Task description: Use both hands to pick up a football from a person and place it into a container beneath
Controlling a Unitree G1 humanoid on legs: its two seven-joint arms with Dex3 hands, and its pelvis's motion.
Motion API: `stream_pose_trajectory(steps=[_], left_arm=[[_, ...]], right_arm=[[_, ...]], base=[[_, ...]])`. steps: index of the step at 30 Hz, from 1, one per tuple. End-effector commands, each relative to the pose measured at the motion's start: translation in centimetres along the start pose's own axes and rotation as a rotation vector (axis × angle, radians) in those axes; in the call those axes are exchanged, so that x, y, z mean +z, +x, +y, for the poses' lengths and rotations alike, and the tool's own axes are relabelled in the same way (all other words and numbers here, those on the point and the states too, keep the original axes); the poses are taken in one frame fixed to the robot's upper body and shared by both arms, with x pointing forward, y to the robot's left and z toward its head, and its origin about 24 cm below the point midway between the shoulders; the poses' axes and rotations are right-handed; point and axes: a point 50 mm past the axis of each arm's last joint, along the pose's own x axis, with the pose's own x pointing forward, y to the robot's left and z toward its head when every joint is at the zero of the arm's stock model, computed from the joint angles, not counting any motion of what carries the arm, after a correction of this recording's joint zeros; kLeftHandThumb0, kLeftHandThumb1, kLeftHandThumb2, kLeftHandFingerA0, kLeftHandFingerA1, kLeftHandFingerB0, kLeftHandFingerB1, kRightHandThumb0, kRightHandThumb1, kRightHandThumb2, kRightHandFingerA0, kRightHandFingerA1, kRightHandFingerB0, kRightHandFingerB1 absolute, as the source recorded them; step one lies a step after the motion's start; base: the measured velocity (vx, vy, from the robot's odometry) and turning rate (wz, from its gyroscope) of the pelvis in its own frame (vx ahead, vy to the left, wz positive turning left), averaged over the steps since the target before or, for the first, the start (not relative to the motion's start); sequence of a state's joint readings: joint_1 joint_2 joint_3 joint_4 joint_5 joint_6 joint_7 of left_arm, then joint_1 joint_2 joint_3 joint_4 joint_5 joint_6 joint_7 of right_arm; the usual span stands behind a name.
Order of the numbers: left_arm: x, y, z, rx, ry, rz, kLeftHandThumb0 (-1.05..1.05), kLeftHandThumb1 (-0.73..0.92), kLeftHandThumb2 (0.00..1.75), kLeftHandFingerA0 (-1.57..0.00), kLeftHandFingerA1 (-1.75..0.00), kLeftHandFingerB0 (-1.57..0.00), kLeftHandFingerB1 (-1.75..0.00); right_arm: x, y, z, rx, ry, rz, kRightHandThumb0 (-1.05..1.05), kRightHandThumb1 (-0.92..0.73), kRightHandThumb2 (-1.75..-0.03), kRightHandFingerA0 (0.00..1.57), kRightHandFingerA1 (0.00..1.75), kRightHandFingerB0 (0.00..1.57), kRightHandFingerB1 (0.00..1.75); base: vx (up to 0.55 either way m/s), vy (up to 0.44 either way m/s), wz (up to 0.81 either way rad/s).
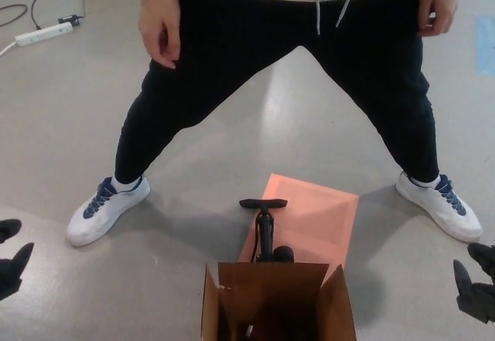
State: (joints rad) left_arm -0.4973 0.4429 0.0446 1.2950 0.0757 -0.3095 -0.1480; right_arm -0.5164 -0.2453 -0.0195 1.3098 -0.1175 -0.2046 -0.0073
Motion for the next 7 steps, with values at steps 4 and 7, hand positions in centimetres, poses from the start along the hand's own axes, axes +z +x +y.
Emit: stream_pose_trajectory(steps=[4,7], left_arm=[[-1.26,-0.47,0.56,0.032,0.05,0.058,-0.66,0.88,0.67,-0.31,-0.33,-0.24,-0.29],[-1.33,-0.48,0.55,0.034,0.056,0.063,-0.66,0.88,0.66,-0.3,-0.33,-0.23,-0.3]], right_arm=[[-0.91,-0.22,-0.22,0.006,-0.048,0.032,-0.7,-0.78,-0.97,0.12,0.4,0.07,0.32],[-0.9,-0.22,-0.17,0.008,-0.057,0.033,-0.71,-0.79,-0.99,0.12,0.4,0.06,0.32]], base=[[0.0,0.0,0.0],[0.0,0.0,0.0]])
